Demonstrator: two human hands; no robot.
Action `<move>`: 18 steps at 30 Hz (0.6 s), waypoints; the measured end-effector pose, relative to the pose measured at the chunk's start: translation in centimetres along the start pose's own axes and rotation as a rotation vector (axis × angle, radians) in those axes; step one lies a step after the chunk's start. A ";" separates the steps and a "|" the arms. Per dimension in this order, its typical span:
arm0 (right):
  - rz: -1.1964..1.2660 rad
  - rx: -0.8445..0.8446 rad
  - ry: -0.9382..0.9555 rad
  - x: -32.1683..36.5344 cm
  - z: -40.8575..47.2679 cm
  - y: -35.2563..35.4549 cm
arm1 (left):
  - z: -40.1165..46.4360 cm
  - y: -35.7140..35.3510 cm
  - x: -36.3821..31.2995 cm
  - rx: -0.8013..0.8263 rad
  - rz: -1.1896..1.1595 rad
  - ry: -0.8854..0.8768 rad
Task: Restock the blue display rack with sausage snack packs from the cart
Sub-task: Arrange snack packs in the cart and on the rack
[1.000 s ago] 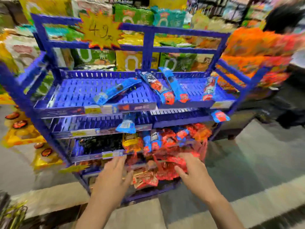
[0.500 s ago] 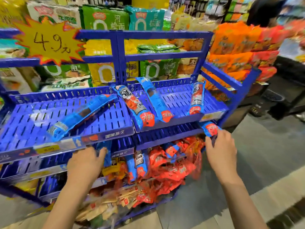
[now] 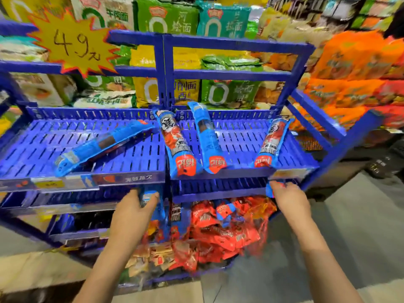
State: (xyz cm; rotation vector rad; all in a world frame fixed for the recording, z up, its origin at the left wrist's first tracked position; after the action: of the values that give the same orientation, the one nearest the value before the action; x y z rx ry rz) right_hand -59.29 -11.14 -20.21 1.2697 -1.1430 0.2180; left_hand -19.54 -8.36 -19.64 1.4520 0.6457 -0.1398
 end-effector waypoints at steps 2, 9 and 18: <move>0.119 0.092 -0.045 -0.1 0.7 -0.4 | -0.7 -0.5 -0.3 -0.007 -0.060 0.057; 0.339 0.492 -0.239 -1.0 -0.3 -3.2 | -3.5 -1.7 0.0 0.033 -0.255 0.175; 0.297 1.053 -0.181 -1.3 -8.9 -6.8 | -8.4 -2.1 0.5 0.107 -0.408 0.208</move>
State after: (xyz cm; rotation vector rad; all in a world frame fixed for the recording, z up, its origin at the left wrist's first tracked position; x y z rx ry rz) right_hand -50.37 -5.63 -24.31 2.0448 -1.4264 1.0439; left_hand -22.85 -0.55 -21.54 1.4325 1.1168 -0.3487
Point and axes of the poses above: each hand's wrist, its own z-axis towards the middle knuckle, its own y-axis out of the back of the hand, x = y × z, the point moved 8 cm from there along z, towards the middle knuckle, and after that the axes turned 13 degrees about z, right-handed, at the moved point
